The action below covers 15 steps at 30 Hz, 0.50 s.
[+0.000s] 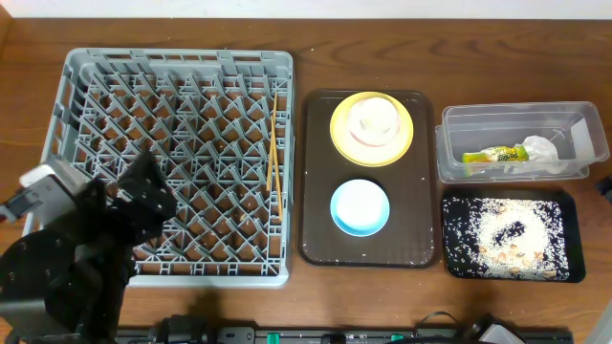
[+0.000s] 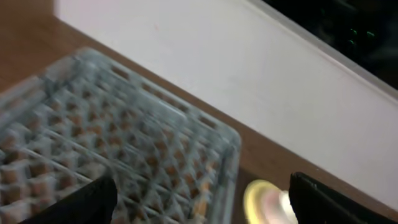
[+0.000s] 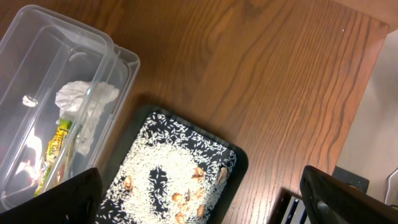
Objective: Sort waste into correct bins and load items into the dishwasher rack
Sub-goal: 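Reach the left gripper from the rack toward the blue bowl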
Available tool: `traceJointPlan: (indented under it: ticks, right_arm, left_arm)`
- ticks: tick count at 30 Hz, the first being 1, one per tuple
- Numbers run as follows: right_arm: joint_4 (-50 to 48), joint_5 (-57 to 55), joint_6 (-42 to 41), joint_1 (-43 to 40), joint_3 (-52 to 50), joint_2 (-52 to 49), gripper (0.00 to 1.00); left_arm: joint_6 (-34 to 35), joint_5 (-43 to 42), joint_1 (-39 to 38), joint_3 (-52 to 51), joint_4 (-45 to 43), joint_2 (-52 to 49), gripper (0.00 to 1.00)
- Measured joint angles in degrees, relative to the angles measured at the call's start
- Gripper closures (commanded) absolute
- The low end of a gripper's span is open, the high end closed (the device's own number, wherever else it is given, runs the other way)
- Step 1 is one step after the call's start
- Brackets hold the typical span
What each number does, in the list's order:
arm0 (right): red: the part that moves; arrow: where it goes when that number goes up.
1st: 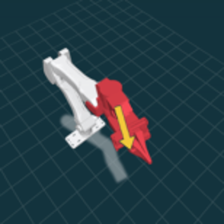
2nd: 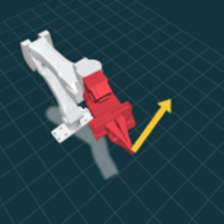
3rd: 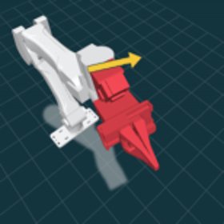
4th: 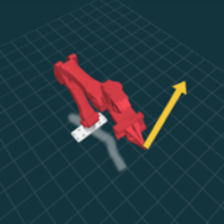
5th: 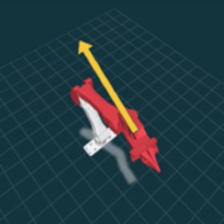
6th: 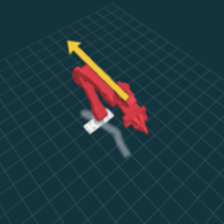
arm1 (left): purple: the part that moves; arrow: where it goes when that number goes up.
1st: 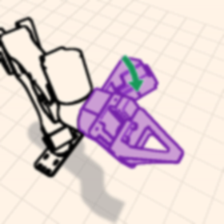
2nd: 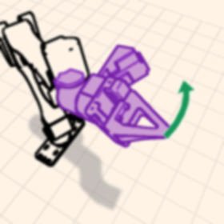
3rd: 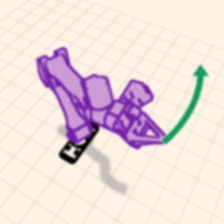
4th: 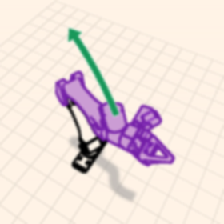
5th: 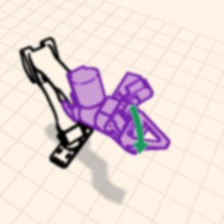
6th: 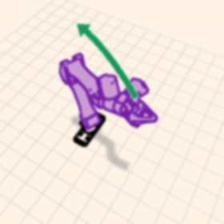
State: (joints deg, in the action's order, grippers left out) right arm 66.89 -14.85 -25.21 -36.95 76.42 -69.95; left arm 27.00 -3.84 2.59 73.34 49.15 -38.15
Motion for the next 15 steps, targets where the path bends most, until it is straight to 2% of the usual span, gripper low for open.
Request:
traceJointPlan:
  ticks: [4,9,15]
  right_arm:
    - [0.0,0.0,0.0,0.0,0.0,0.0,0.01]
    - [0.0,0.0,0.0,0.0,0.0,0.0,0.01]
    - [0.0,0.0,0.0,0.0,0.0,0.0,0.01]
  left_arm:
    - [3.7,-6.7,0.0,-0.7,-0.3,-0.6,0.11]
    - [7.5,-16.2,-0.6,-3.8,0.9,-5.9,0.10]
    - [8.8,-22.0,-6.8,-5.4,6.8,-15.3,0.11]
